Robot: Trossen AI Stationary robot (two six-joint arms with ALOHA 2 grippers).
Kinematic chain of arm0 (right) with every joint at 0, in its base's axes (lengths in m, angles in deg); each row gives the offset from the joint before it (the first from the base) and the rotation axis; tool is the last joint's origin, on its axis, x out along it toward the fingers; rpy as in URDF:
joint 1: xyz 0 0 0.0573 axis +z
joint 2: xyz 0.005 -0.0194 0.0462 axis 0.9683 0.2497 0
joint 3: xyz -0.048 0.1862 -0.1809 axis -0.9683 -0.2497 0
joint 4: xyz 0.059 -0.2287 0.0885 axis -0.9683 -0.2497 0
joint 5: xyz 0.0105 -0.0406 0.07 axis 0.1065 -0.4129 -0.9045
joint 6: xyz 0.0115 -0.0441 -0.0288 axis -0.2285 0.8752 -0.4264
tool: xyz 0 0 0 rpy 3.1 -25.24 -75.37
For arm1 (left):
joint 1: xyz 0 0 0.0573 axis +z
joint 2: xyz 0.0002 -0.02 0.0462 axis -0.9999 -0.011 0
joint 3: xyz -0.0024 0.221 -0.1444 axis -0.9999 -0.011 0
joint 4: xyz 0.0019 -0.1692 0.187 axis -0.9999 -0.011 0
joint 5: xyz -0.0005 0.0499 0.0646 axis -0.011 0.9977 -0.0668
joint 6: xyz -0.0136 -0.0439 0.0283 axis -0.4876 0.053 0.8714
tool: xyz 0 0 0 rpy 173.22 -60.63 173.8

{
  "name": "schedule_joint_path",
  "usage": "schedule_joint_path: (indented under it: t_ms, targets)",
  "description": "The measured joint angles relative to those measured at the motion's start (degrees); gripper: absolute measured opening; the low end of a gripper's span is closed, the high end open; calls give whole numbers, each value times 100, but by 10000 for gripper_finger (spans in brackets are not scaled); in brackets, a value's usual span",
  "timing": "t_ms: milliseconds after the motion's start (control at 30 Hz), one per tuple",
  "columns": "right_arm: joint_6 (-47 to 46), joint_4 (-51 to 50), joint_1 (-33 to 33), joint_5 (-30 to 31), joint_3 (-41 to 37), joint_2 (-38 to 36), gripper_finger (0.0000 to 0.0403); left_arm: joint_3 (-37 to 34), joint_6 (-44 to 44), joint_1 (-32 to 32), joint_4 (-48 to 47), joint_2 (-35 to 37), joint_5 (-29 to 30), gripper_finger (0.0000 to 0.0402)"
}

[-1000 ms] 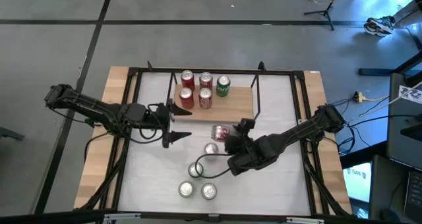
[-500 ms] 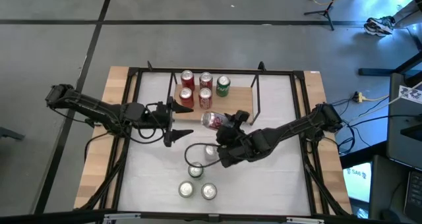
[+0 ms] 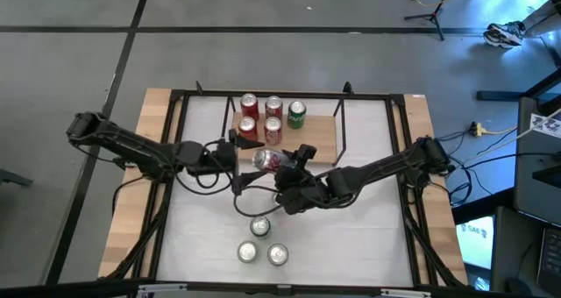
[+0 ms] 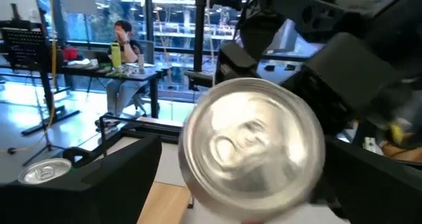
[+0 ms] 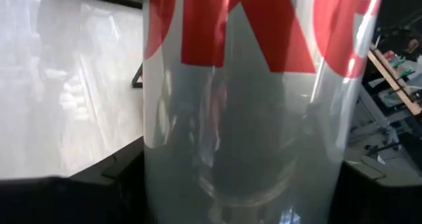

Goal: Place canned beverage on shelf
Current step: Put the top silver soda can on the shelf

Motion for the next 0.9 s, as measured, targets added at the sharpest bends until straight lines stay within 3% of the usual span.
schedule_joint_path:
  t_ms: [633,900]
  targets:
    - [121,517,-24,11,-7,116,302,0,-11,0,150,-11,6,393]
    - [112,519,-26,7,-7,116,303,0,-9,-2,170,-11,6,331]
